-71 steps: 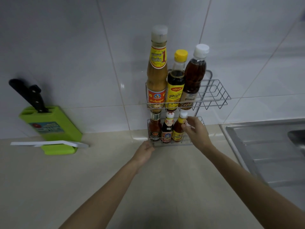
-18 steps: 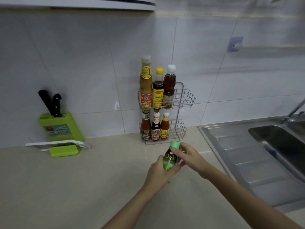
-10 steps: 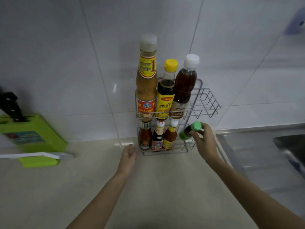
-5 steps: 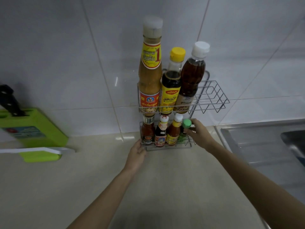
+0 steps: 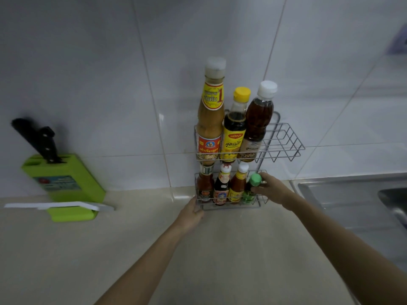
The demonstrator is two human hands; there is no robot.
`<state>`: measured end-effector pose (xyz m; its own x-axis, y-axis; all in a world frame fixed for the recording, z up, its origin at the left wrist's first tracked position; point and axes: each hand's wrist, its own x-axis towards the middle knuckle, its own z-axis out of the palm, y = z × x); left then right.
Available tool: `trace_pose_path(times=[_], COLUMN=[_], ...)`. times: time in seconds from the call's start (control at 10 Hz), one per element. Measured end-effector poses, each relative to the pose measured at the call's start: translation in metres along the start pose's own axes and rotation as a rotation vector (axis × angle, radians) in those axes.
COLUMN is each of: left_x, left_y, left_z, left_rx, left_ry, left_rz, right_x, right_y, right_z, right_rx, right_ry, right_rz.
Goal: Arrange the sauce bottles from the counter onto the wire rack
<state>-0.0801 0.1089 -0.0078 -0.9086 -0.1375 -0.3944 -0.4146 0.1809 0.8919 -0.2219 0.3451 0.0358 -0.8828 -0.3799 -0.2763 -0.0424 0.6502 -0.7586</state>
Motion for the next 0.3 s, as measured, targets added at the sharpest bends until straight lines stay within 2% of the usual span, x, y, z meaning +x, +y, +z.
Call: trace_pose_path(times=[0.2, 0.3], left_x=[0.0009, 0.0056], left_y=[-0.0001, 0.0014], left_z=[-0.0022, -0.007], left_rx=[0.022, 0.061], left_ry=[-0.024, -0.013], left_rz=[-0.012, -0.044], right_x=[-0.0038, -0.0067], right_y=[0.0029, -0.0003], right_z=[0.0016, 0.0049], right_rx=[-0.11, -0.222], right_ry=[0.011, 0.09], right_rz=[-0.008, -0.048])
